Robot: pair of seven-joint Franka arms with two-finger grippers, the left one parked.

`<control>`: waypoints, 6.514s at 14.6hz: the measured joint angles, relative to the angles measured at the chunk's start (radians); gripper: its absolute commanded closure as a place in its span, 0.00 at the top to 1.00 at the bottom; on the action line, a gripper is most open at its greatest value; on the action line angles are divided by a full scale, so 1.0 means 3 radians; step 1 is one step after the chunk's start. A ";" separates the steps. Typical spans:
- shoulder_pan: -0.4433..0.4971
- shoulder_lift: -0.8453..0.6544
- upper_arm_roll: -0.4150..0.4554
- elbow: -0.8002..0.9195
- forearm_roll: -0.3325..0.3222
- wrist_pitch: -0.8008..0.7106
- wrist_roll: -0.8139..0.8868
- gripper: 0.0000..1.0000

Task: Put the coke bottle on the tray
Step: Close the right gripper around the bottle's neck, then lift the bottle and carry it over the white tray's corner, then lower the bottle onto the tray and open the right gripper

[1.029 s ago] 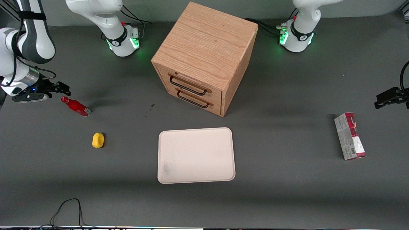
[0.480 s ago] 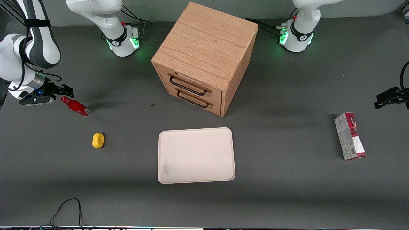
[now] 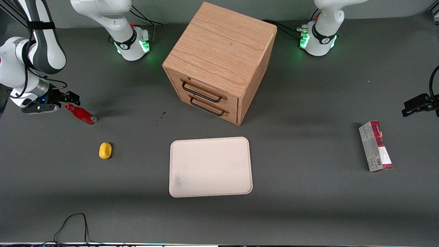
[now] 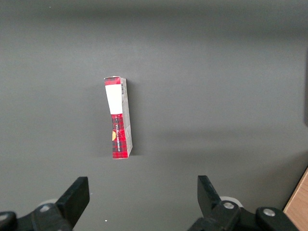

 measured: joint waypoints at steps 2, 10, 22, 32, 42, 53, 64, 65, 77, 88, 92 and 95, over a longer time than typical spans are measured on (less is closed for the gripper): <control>0.0000 0.0025 0.0003 0.0002 0.0000 0.0033 0.0000 0.96; 0.0009 0.0120 0.0034 0.0019 0.0000 0.0142 0.0000 0.08; 0.0033 0.0118 0.0054 0.0062 -0.0001 0.0134 0.0000 0.00; 0.0063 0.0008 0.0483 0.2052 0.0117 -0.2397 0.0104 0.00; 0.0073 0.0744 0.0824 0.3659 0.0329 -0.3406 0.0677 0.00; 0.0226 0.2387 0.2242 0.4931 0.0343 -0.2793 0.3595 0.00; 0.0700 0.3153 0.2241 0.5024 -0.0071 -0.1963 0.4277 0.00; 0.0728 0.3198 0.2240 0.5024 -0.0088 -0.1926 0.4304 0.00; 0.0749 0.3356 0.2212 0.5030 -0.0097 -0.1736 0.4433 0.00; 0.0786 0.3401 0.2212 0.5056 -0.0097 -0.1684 0.4438 1.00; 0.0786 0.3401 0.2213 0.5067 -0.0097 -0.1684 0.4438 1.00; 0.0786 0.3401 0.2213 0.5072 -0.0097 -0.1684 0.4438 1.00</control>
